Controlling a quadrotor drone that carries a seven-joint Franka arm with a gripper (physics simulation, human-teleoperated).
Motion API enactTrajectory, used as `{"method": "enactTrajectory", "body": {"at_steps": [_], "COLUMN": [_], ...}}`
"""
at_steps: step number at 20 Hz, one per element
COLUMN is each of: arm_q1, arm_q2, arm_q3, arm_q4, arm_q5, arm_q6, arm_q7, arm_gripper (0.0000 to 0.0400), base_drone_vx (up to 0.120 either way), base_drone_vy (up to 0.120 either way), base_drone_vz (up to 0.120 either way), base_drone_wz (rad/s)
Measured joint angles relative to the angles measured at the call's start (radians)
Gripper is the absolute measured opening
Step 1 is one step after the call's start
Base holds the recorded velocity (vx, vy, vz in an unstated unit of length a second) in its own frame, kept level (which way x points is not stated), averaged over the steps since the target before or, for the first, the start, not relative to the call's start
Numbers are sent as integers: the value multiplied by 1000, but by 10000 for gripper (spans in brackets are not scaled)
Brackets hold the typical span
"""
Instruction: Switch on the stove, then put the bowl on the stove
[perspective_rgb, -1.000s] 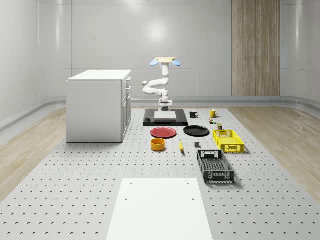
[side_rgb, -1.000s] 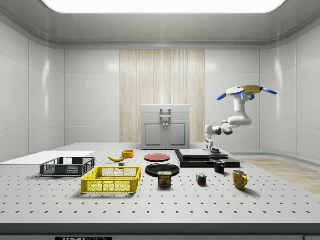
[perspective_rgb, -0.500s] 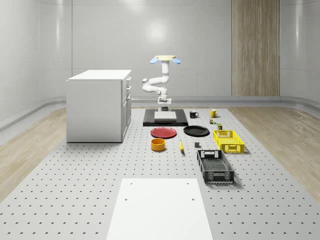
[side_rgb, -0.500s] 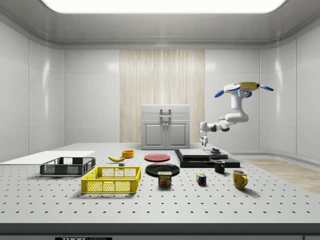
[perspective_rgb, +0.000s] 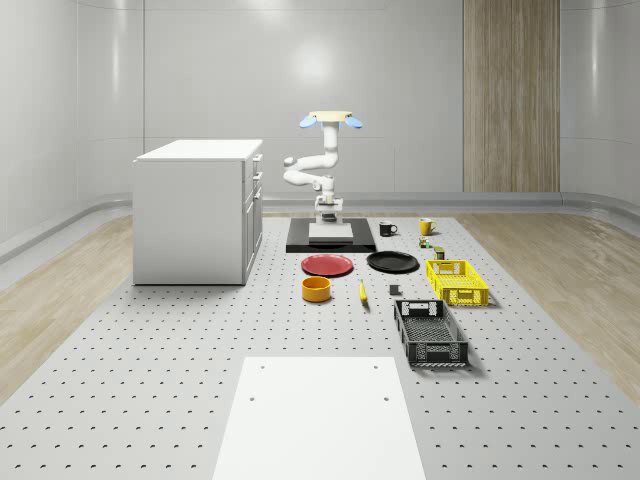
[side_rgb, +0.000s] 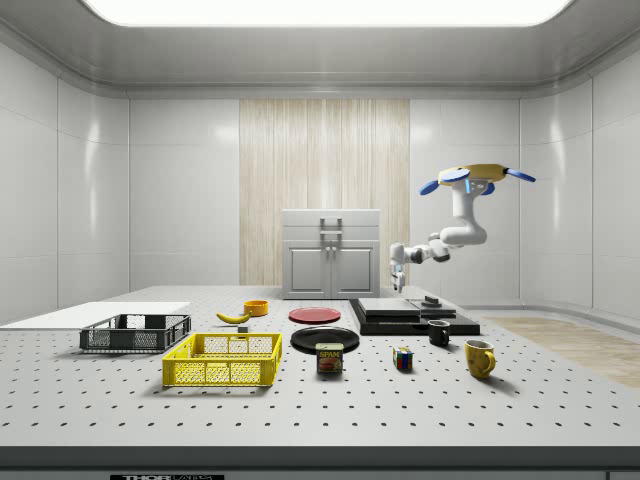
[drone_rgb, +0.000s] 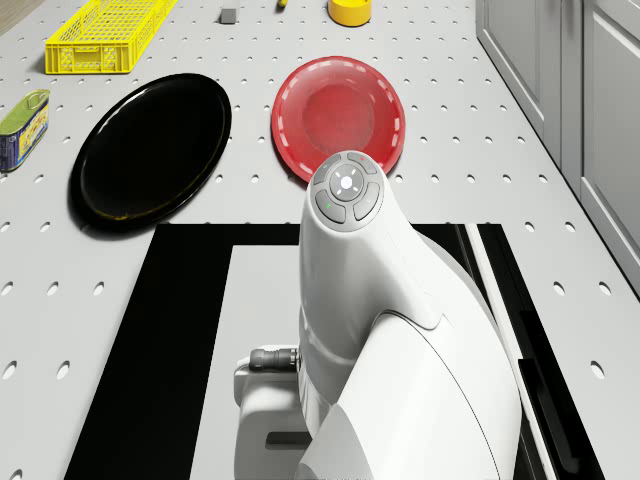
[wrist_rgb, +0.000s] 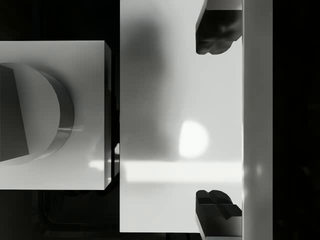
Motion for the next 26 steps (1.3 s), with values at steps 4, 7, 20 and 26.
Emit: {"method": "enactTrajectory", "body": {"at_steps": [4,7,20,26], "arm_q1": [-4,-6,-16,-20], "arm_q2": [-10,-17,-44,-55], "arm_q3": [0,0,-1,-2], "arm_q4": [1,2,3,4], "arm_q5": [5,8,22,27], "arm_q6": [9,15,40,50], "arm_q7": [2,4,12,15], "arm_gripper": [400,400,400,400], "base_drone_vx": [120,120,120,120], "base_drone_vy": [0,0,0,0], "base_drone_vz": [0,0,0,0], "base_drone_wz": [0,0,0,0]}}
